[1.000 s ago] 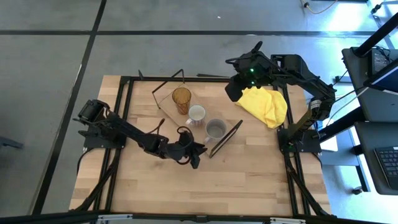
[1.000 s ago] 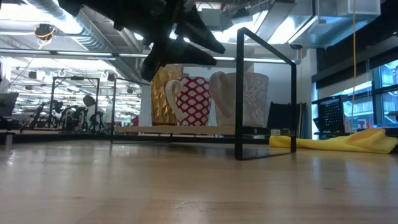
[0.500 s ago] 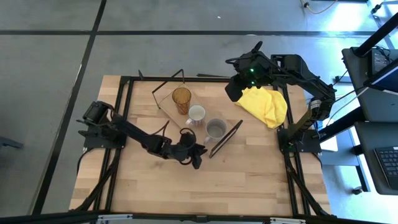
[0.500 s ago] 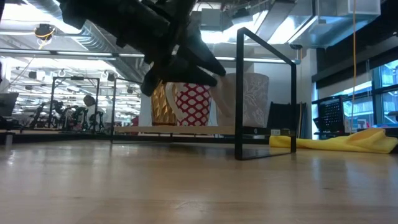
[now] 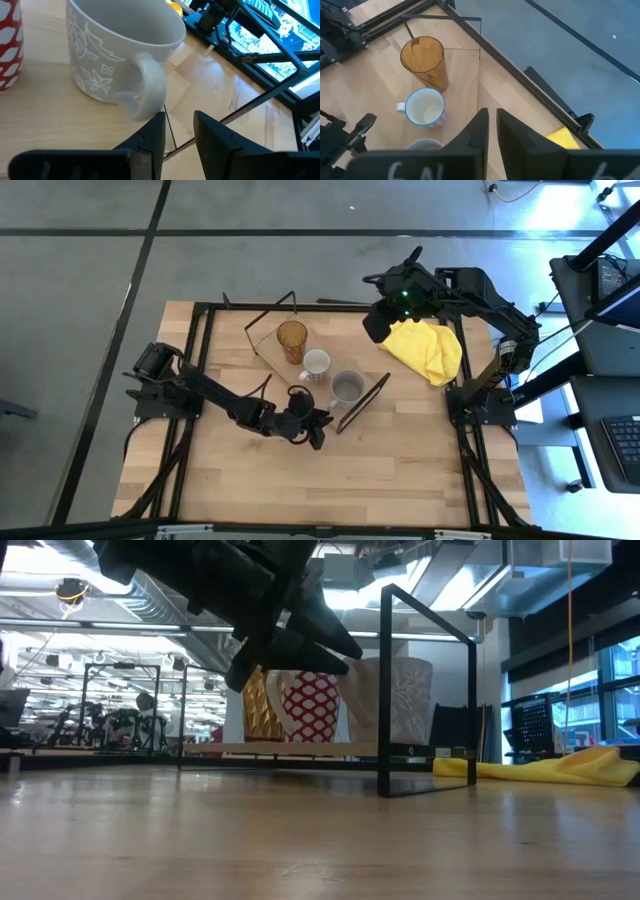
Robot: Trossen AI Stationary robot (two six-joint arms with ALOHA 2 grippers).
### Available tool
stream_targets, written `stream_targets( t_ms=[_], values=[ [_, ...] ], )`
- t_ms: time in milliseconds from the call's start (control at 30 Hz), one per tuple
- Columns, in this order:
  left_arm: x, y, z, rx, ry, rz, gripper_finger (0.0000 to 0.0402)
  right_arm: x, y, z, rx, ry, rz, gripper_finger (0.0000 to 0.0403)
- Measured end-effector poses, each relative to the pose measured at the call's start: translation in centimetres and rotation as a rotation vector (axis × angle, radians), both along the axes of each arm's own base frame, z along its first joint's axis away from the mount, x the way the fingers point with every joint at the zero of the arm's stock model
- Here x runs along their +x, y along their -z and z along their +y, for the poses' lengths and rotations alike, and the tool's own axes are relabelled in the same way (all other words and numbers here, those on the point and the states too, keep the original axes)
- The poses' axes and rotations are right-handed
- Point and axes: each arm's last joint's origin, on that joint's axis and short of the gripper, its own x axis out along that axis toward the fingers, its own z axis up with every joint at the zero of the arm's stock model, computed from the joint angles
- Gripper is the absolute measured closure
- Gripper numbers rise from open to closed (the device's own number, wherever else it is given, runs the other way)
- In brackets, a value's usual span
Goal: Stack small to large cups/mugs on shelf
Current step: Put the grey patterned mug on the shelf, then return to Home Position
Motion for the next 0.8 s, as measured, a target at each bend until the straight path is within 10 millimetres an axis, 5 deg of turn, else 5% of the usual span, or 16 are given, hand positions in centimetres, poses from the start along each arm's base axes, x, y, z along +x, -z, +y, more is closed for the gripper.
stream_targets(
  t_ms=[667, 800],
  values=[
    [-0.5, 0.0, -1.0, -0.004, 0.002, 0.006, 0.0305, -0.2, 0.1, 0.0, 0.001, 0.000, 0.024, 0.0363],
    [-1.1, -1.4, -1.7, -0.010, 0.031, -0.036, 0.0305, -0.1, 0.1, 0.0, -0.017, -0.021, 0.027, 0.0363]
  ],
)
